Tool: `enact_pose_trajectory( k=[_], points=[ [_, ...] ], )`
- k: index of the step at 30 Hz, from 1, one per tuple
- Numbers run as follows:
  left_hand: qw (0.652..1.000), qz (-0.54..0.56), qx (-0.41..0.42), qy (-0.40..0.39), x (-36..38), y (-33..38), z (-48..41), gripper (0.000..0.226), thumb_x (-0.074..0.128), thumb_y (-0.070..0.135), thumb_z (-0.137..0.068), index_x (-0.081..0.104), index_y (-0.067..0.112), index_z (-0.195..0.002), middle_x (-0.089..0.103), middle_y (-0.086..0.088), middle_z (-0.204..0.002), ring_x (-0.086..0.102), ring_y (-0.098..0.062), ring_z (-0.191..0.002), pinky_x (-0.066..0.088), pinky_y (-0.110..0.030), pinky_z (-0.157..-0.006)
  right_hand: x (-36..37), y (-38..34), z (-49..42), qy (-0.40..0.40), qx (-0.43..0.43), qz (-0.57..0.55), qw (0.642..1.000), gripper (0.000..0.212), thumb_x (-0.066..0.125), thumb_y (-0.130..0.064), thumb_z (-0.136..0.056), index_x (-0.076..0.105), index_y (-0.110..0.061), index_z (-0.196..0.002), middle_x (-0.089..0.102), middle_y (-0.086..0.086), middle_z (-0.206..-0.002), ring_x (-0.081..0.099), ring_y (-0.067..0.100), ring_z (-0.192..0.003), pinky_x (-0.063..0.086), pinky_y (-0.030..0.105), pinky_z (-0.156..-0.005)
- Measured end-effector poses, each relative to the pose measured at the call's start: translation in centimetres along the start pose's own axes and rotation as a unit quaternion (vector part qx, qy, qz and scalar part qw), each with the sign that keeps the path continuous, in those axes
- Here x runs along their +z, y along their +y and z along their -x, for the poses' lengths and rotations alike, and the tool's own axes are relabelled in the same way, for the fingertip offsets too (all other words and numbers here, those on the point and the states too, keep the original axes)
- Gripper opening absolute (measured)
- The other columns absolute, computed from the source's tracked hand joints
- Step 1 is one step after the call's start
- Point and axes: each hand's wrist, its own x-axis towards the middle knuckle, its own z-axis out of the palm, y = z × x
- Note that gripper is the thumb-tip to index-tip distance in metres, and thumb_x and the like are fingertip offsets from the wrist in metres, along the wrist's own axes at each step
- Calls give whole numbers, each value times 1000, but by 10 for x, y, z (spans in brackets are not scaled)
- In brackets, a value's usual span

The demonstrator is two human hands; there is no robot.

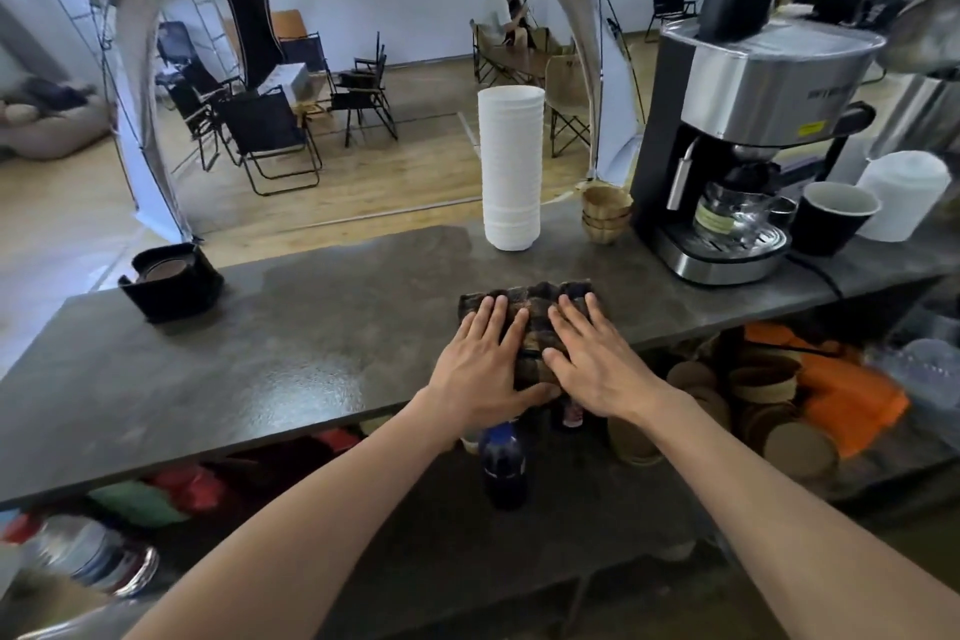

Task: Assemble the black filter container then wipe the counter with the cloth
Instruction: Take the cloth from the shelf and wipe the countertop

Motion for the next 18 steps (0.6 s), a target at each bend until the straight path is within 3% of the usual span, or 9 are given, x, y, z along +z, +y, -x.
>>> enact_pose_trajectory(
  k=[8,13,18],
  points=[
    [999,-41,29,22,3,-39,29,92,30,73,-90,4,16,-157,-2,-14,-164,-6,-26,-151,2,-39,-123,10,-39,3,-31,-24,-21,999,72,34,-39,-95,6,-16,-157,-7,3,-165,-21,22,-149,-3,41,-123],
    [998,-49,13,23,1,-94,77,91,35,71,-90,5,17,-157,-2,-11,-164,-6,-24,-152,7,-40,-123,33,-96,0,-47,-80,20,995,76,35,-38,-93,3,-14,-157,-9,6,-165,-21,27,-149,-4,41,-123],
    [998,-42,-15,39,-4,-139,131,86,43,62,-90,11,17,-156,3,-10,-163,0,-25,-151,8,-37,-123,61,-155,-2,-44,-130,78,988,87,48,-36,-88,1,-10,-157,-8,10,-164,-20,33,-148,-1,43,-123]
  ],
)
